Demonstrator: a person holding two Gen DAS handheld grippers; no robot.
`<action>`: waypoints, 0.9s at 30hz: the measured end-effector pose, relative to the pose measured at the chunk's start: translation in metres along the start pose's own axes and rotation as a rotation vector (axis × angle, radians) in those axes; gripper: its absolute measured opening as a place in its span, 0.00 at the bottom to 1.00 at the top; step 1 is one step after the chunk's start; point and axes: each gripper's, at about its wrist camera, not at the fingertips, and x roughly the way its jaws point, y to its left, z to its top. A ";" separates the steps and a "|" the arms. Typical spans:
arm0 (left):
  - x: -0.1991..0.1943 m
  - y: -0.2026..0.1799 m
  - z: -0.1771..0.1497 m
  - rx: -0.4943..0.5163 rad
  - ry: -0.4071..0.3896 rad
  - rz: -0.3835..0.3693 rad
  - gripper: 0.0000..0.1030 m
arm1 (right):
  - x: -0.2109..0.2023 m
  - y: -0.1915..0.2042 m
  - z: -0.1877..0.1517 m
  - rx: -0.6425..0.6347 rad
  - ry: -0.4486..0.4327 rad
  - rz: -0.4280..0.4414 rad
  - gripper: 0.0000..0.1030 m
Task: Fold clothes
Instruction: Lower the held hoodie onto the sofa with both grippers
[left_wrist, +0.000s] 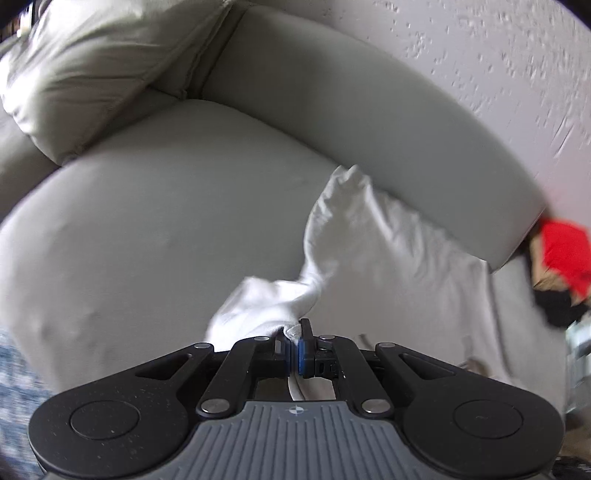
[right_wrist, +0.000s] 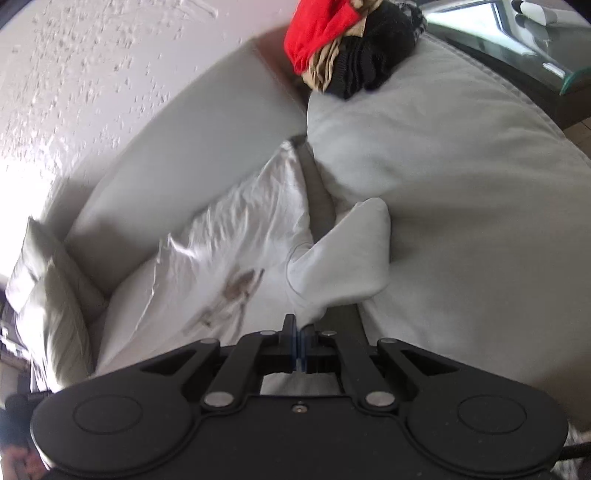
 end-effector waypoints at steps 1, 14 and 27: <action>0.006 -0.002 -0.005 0.022 0.012 0.034 0.02 | 0.003 -0.002 -0.008 -0.007 0.019 -0.007 0.02; 0.014 -0.013 -0.052 0.220 0.010 0.379 0.20 | 0.021 -0.004 -0.049 -0.205 0.086 -0.152 0.27; 0.055 -0.100 -0.119 0.444 0.059 0.090 0.11 | 0.052 0.030 -0.065 -0.311 0.108 0.035 0.08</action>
